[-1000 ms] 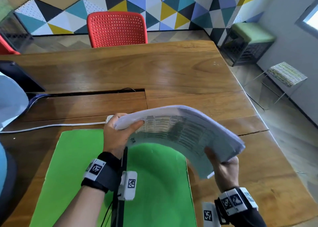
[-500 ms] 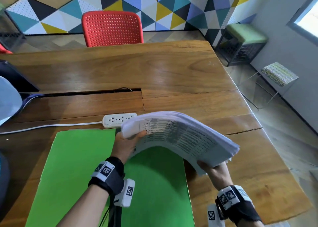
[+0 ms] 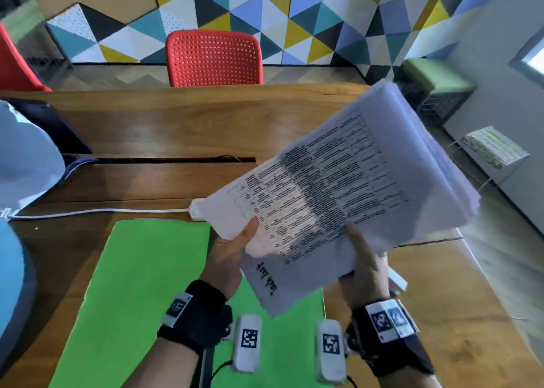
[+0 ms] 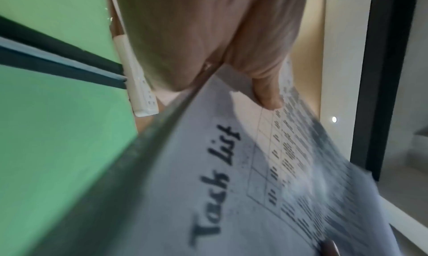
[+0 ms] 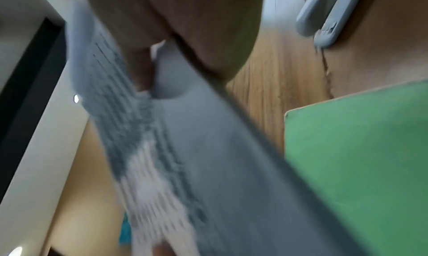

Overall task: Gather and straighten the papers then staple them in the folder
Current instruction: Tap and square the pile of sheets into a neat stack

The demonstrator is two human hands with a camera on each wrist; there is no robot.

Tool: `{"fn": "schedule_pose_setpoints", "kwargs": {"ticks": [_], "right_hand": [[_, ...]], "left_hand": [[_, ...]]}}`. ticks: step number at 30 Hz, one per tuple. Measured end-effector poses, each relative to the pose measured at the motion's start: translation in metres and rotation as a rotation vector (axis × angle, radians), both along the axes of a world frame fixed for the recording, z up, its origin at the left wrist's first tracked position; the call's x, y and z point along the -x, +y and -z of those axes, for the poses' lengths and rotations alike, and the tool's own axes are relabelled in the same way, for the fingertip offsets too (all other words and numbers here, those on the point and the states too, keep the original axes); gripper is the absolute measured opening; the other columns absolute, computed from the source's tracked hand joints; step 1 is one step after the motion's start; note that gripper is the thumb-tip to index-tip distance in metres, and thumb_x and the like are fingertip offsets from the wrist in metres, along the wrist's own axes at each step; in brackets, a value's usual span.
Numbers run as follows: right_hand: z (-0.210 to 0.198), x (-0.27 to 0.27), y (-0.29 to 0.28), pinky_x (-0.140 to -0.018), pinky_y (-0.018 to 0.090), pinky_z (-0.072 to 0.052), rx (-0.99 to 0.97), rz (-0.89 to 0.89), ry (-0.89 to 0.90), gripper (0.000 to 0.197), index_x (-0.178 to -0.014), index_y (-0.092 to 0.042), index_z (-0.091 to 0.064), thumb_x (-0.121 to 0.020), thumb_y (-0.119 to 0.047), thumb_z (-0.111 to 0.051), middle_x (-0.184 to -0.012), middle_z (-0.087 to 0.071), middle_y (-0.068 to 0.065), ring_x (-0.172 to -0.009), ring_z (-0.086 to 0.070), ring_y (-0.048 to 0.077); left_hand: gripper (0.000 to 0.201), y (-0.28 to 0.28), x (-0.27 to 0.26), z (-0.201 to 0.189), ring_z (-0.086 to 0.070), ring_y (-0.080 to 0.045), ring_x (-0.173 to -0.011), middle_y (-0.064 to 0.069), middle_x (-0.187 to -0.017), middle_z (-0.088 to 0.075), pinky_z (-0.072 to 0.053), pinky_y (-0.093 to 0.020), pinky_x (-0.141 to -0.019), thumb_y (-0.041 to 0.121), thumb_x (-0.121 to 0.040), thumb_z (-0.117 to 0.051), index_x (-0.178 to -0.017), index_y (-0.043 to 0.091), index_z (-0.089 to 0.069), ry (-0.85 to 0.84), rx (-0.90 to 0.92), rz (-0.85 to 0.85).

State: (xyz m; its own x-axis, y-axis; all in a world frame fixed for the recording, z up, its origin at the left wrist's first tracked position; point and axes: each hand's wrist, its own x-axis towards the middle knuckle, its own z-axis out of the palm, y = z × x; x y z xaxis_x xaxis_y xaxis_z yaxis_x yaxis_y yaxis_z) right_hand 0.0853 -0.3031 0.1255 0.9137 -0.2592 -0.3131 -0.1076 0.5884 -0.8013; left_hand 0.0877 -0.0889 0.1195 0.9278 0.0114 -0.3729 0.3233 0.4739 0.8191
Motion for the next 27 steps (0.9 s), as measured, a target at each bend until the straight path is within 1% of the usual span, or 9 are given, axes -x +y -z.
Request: {"fn": "schedule_pose_setpoints", "kwargs": {"ticks": [3,5,8,11,13,16,19,23,27], "right_hand": [[-0.014,-0.006,-0.007,-0.070,0.033,-0.052,0.278,0.019,-0.015,0.045,-0.102,-0.002,-0.067,-0.066,-0.024,-0.085,-0.077,-0.075,-0.002,-0.071,-0.068,0.017],[-0.023,-0.005,-0.014,-0.070,0.032,-0.051,0.409,-0.061,-0.165,0.032,-0.093,0.002,-0.071,-0.070,-0.016,-0.083,-0.076,-0.073,-0.001,-0.072,-0.065,0.017],[-0.034,-0.005,-0.005,-0.064,0.026,-0.055,0.606,-0.151,-0.254,0.010,-0.082,-0.010,-0.077,-0.077,-0.001,-0.076,-0.075,-0.077,-0.005,-0.068,-0.068,0.011],[-0.042,-0.006,0.018,-0.053,0.022,-0.053,0.780,-0.082,-0.320,0.023,-0.067,-0.026,-0.077,-0.075,-0.004,-0.079,-0.063,-0.073,-0.014,-0.055,-0.062,0.006],[-0.041,-0.004,0.029,-0.053,0.019,-0.054,0.746,-0.024,-0.372,0.026,-0.066,-0.024,-0.075,-0.076,0.000,-0.078,-0.065,-0.074,-0.016,-0.056,-0.064,0.005],[-0.028,0.001,0.035,-0.059,0.020,-0.057,0.621,0.003,-0.381,0.025,-0.082,-0.015,-0.071,-0.075,0.008,-0.076,-0.077,-0.078,-0.011,-0.067,-0.071,0.005],[0.013,0.000,0.030,-0.061,0.026,-0.059,0.607,-0.180,-0.253,0.025,-0.081,-0.014,-0.074,-0.073,0.009,-0.078,-0.080,-0.079,-0.001,-0.074,-0.073,0.017],[0.055,0.003,0.036,-0.056,0.053,-0.058,0.827,-0.227,-0.094,0.010,-0.077,-0.031,-0.072,-0.076,-0.022,-0.077,-0.071,-0.071,0.017,-0.067,-0.065,0.027],[0.068,-0.005,0.038,-0.048,0.051,-0.052,0.853,-0.106,-0.127,0.036,-0.071,0.001,-0.061,-0.078,-0.032,-0.072,-0.067,-0.065,0.026,-0.054,-0.060,0.032]], "left_hand": [[0.044,0.031,-0.005,-0.002,-0.070,-0.023,-0.106,-0.011,-0.120,-0.071,-0.052,-0.036,-0.089,0.030,-0.075,-0.075,-0.113,0.007,-0.070,0.049,0.001,-0.097],[0.046,0.055,-0.016,-0.011,-0.071,-0.018,-0.099,-0.010,-0.117,-0.072,-0.054,-0.030,-0.082,0.034,-0.073,-0.077,-0.112,0.010,-0.071,-0.015,-0.085,0.036],[0.025,0.045,-0.025,-0.033,-0.074,-0.015,-0.091,-0.004,-0.104,-0.077,-0.055,-0.020,-0.074,0.016,-0.083,-0.072,-0.107,0.011,-0.073,-0.112,-0.257,0.295],[0.018,0.013,-0.021,-0.043,-0.073,-0.008,-0.071,0.002,-0.087,-0.078,-0.053,-0.016,-0.062,0.007,-0.081,-0.074,-0.096,0.017,-0.074,-0.235,-0.315,0.021],[0.019,-0.001,-0.013,-0.042,-0.069,-0.006,-0.066,0.006,-0.078,-0.077,-0.054,-0.018,-0.062,0.004,-0.080,-0.074,-0.089,0.021,-0.074,-0.308,-0.302,-0.172],[0.026,-0.007,-0.002,-0.029,-0.073,-0.005,-0.081,0.013,-0.085,-0.078,-0.056,-0.016,-0.069,-0.005,-0.074,-0.076,-0.093,0.013,-0.073,-0.350,-0.302,-0.291],[0.028,-0.001,0.002,0.009,-0.074,-0.015,-0.092,-0.001,-0.096,-0.079,-0.060,-0.025,-0.076,-0.002,-0.072,-0.078,-0.097,0.007,-0.072,-0.230,-0.357,-0.235],[0.020,-0.001,0.004,0.043,-0.074,-0.009,-0.083,0.008,-0.082,-0.079,-0.056,-0.015,-0.064,0.005,-0.073,-0.080,-0.081,0.022,-0.073,-0.117,-0.425,-0.249],[0.024,-0.001,-0.001,0.041,-0.070,0.001,-0.069,0.014,-0.073,-0.076,-0.053,-0.013,-0.059,-0.003,-0.074,-0.078,-0.076,0.020,-0.071,-0.164,-0.425,-0.313]]}}
